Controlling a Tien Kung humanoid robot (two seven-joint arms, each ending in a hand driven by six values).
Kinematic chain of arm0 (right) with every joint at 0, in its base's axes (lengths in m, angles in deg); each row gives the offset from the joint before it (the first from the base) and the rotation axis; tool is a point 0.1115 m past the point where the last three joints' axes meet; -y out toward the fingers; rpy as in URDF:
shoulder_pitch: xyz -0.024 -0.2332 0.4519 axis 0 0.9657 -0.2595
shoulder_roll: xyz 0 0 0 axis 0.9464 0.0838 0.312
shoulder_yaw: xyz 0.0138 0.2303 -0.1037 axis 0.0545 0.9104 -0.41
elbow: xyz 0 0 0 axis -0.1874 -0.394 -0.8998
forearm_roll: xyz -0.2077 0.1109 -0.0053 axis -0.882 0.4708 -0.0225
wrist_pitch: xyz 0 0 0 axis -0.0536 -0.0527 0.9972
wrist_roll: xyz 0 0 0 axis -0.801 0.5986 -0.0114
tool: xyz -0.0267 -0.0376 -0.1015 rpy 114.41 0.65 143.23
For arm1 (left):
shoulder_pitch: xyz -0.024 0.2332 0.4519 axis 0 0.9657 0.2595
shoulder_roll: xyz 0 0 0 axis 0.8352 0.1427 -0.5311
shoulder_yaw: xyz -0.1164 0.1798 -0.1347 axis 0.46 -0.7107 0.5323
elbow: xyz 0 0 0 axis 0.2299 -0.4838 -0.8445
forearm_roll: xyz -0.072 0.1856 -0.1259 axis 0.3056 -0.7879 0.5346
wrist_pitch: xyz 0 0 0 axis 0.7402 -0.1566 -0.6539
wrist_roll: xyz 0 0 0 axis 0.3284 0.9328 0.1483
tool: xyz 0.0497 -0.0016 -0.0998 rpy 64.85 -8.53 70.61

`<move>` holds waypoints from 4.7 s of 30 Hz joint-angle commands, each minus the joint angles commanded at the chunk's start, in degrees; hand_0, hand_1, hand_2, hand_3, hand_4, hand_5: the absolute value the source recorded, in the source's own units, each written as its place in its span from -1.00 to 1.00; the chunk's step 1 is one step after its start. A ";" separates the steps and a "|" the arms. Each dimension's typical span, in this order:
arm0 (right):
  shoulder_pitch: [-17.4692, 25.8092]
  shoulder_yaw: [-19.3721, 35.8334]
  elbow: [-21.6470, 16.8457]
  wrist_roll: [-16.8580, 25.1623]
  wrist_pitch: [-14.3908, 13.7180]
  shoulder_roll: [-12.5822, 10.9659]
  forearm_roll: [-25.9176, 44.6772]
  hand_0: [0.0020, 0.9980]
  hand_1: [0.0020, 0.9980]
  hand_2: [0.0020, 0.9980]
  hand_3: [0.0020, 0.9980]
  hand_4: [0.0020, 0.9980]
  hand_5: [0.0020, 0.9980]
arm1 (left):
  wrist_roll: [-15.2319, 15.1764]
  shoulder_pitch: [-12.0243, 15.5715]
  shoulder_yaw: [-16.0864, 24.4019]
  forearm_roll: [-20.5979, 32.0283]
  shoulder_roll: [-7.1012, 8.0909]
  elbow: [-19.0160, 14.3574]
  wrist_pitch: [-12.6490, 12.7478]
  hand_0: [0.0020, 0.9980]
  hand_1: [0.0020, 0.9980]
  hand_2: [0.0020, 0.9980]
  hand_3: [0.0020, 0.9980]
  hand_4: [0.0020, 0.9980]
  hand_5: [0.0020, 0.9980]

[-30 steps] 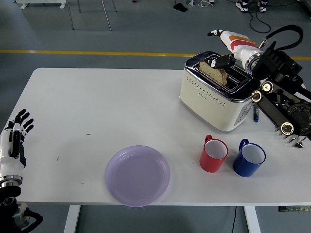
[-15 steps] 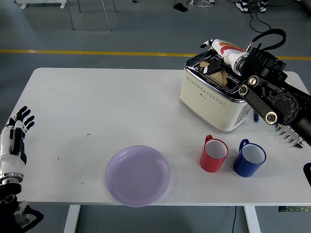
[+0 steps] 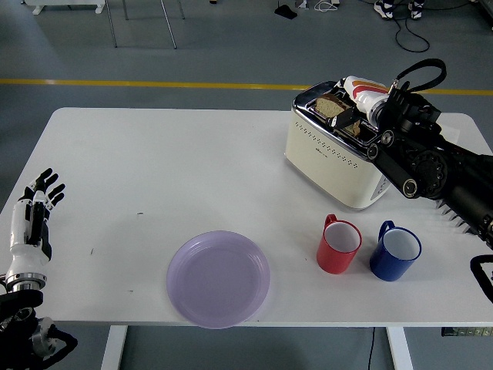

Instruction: Push plate across desktop,pick up the break from the machine,place the break in the plate

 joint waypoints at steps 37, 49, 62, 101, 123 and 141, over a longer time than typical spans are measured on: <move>-0.59 2.72 -6.44 -2.33 -8.51 -0.91 -13.75 -0.84 -0.58 -0.43 -0.28 -0.24 -0.88 | -0.27 -0.94 -0.11 -0.05 0.05 0.67 -0.06 0.56 0.59 0.72 0.68 -0.08 0.72; 1.22 17.01 -28.61 -3.69 -7.93 -7.86 -31.32 -0.94 -0.73 -0.48 -0.32 -0.28 -0.83 | -0.17 -1.19 -0.65 -0.14 0.34 0.10 -0.39 0.56 0.59 0.72 0.68 -0.09 0.70; 6.29 11.09 -47.79 -4.88 13.71 -14.95 -3.95 -0.96 -0.76 -0.51 -0.32 -0.34 -0.81 | -0.07 -1.42 -0.64 -0.20 0.45 -0.40 -0.40 0.55 0.58 0.72 0.67 -0.08 0.69; 9.74 -11.01 -39.67 -3.20 5.66 -4.94 46.16 -0.87 -0.77 -0.50 -0.34 -0.33 -0.83 | -1.18 -2.16 -0.41 0.50 0.55 -0.46 0.20 0.53 0.55 0.69 0.64 -0.02 0.71; 14.29 -16.61 -36.65 9.16 4.29 -2.46 35.80 -0.36 -0.21 -0.12 -0.05 -0.44 -0.59 | -1.67 -1.07 -1.41 1.21 0.23 0.03 0.58 0.52 0.54 0.69 0.63 0.02 0.72; 15.30 -19.55 -26.94 15.01 -0.69 1.45 25.04 0.09 0.22 0.19 0.46 -0.03 -0.43 | -2.07 -0.25 -2.35 1.67 0.02 -0.07 0.77 0.54 0.54 0.71 0.63 -0.03 0.69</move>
